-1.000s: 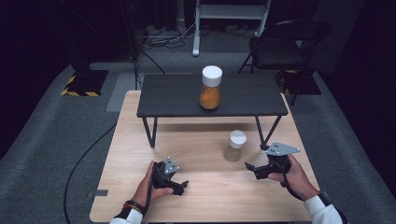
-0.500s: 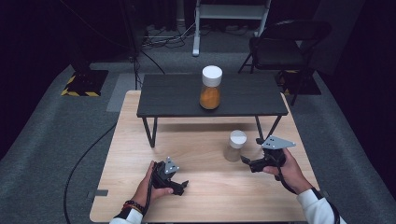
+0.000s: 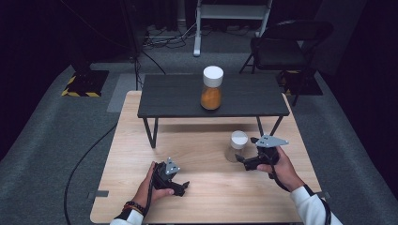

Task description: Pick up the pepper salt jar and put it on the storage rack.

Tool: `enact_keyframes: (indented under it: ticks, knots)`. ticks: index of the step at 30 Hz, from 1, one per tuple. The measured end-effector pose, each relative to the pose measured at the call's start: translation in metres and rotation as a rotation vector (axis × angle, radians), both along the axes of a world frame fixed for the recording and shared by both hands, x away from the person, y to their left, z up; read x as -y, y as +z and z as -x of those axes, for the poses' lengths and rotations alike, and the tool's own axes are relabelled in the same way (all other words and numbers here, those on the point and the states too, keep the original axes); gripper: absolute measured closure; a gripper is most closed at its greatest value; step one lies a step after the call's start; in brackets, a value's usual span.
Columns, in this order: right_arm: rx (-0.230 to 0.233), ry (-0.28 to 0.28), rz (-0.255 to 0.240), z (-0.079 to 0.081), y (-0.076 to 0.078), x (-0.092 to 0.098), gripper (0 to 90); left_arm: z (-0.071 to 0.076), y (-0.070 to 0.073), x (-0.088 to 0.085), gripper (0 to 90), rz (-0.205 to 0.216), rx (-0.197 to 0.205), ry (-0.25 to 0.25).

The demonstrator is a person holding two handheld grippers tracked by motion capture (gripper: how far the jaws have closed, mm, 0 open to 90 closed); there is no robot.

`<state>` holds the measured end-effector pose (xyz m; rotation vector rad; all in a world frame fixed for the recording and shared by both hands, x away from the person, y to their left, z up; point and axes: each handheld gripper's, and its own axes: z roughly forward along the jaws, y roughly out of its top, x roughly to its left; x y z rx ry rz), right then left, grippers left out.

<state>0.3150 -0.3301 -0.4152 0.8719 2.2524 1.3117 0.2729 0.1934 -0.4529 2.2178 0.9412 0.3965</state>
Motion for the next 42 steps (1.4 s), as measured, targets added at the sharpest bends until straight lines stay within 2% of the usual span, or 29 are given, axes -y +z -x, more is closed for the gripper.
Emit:
enact_keyframes:
  ticks: [10, 18, 21, 25, 27, 32, 37, 39, 42]
  knots:
    - [-0.013, -0.005, -0.016, -0.009, -0.008, -0.007, 1.3, 0.0, 0.0, 0.0, 0.4, 0.0, 0.0, 0.0]
    - [-0.016, -0.011, -0.052, -0.014, -0.016, -0.012, 2.5, 0.0, 0.0, 0.0, 0.4, 0.0, 0.0, 0.0]
    - [-0.01, -0.022, -0.067, -0.015, -0.02, -0.013, 8.0, 0.0, 0.0, 0.0, 0.4, 0.0, 0.0, 0.0]
    - [-0.01, -0.046, -0.112, -0.016, -0.027, -0.011, 15.4, 0.0, 0.0, 0.0, 0.4, 0.0, 0.0, 0.0]
    - [-0.008, -0.052, -0.122, -0.016, -0.029, -0.01, 16.6, 0.0, 0.0, 0.0, 0.4, 0.0, 0.0, 0.0]
    - [0.0, -0.051, -0.142, -0.018, -0.033, -0.011, 18.7, 0.0, 0.0, 0.0, 0.4, 0.0, 0.0, 0.0]
    - [0.003, -0.042, -0.138, -0.02, -0.036, -0.016, 22.1, 0.0, 0.0, 0.0, 0.4, 0.0, 0.0, 0.0]
    - [0.011, -0.044, -0.153, -0.02, -0.038, -0.016, 28.3, 0.0, 0.0, 0.0, 0.4, 0.0, 0.0, 0.0]
    - [0.023, -0.045, -0.153, -0.019, -0.039, -0.017, 31.0, 0.0, 0.0, 0.0, 0.4, 0.0, 0.0, 0.0]
